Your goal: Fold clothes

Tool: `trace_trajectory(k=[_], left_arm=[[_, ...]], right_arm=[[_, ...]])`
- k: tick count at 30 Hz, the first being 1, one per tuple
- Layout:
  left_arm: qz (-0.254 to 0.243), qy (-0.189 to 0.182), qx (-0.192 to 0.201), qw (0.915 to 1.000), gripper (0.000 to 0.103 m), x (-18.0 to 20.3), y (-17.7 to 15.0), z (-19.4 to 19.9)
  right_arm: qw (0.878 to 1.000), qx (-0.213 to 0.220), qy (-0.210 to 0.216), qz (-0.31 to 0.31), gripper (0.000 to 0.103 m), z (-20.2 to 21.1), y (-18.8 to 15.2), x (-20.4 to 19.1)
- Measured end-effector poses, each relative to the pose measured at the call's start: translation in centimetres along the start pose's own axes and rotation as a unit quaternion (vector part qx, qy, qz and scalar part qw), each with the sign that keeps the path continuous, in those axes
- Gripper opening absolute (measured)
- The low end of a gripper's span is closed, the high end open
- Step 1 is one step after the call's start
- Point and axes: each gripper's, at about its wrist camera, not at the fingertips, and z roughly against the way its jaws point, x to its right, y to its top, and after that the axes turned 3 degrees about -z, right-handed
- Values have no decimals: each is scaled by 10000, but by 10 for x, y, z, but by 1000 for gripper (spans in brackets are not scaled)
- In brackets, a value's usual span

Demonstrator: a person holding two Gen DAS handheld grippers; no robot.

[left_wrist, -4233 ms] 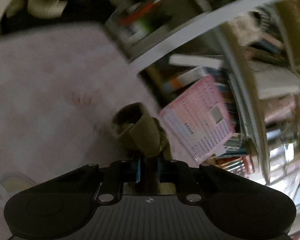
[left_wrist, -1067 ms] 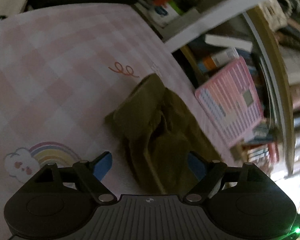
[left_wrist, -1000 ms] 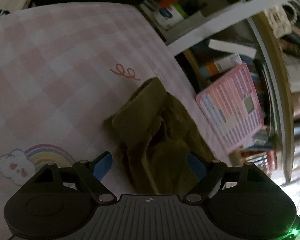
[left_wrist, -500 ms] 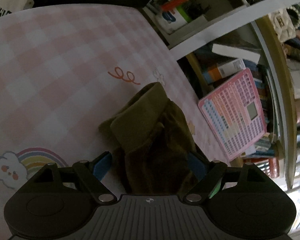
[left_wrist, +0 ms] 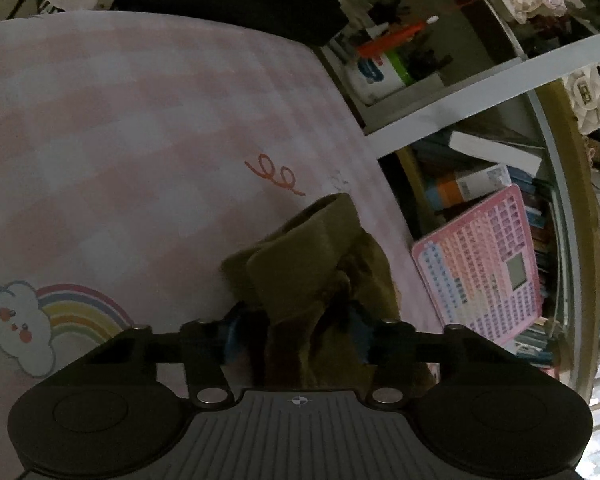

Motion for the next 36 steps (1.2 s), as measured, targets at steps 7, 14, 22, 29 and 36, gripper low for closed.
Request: trace_trajectory(k=[7,14,22,29,36], left_arm=[[253,98,77,9996,20,-2,-3,-4],[-1591,-42,731,9845,16,69,-29,36],[-4045,197,1129,9073,16,157,-106,58],[-5426,537,228,8380,33,193,-192,28],[-5514,297,-782,8300,70,206,-247,13]], right_arm=[[9996,50,257,-50,84,-1,-1,9],[9929,-297,1141,-137,85,-5,13,43],[9866,-326,1366,-835,86,17,-4,130],[9801,-531,1400,-1307,86,28,-32,202],[9741,-634,1555,-1514,86,28,-47,244]])
